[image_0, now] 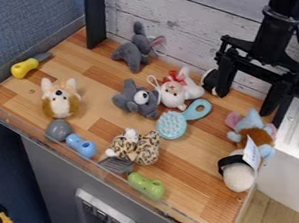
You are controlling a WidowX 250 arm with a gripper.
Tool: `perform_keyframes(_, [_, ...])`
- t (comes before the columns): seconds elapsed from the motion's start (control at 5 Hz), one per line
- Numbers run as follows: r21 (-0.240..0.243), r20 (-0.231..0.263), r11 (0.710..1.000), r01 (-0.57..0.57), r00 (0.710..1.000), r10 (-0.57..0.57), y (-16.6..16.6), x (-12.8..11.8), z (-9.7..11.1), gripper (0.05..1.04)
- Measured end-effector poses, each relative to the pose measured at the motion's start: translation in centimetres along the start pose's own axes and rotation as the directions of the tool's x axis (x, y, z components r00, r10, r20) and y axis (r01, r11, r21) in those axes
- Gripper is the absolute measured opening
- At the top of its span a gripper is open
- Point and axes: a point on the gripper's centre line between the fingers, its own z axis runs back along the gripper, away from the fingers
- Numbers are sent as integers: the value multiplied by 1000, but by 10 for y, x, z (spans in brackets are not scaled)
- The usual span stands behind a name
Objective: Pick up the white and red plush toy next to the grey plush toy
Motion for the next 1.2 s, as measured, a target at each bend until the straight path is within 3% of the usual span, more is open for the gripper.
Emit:
perform_keyframes(0.2, [6,5,993,122,993,-122,10,3,0,998])
perform_keyframes(0.4, [17,-1,954,298,955,-298,31,14,-3,993])
perform_keyframes(0.6, [29,-1,884,467,884,-467,48,30,-1,993])
perform_keyframes(0.8, [37,-1,832,553,833,-554,70,43,-4,993])
perform_keyframes(1.0, [34,-1,839,543,840,-543,90,49,-9,993])
perform_keyframes(1.2, [20,-13,901,432,902,-432,106,45,-17,993])
